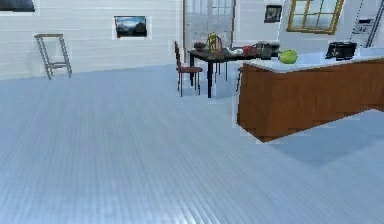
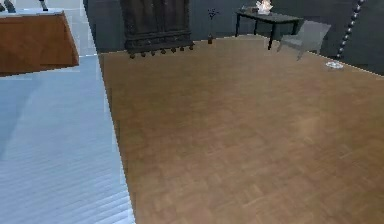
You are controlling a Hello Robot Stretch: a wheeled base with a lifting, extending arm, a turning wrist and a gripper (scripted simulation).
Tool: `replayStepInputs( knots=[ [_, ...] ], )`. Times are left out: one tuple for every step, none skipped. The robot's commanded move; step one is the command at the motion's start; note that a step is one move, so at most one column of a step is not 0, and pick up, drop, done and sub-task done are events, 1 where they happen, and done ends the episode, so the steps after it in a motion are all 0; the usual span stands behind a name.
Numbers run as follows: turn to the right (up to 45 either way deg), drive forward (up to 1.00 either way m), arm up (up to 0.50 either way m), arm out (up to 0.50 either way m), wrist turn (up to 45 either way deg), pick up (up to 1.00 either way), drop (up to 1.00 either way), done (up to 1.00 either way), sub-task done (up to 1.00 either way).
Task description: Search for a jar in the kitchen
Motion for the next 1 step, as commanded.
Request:
replayStepInputs(
  knots=[
    [-3.0,0.00,0.00,0.00,0.0,0.00,0.00,0.00,0.00]
  ],
)
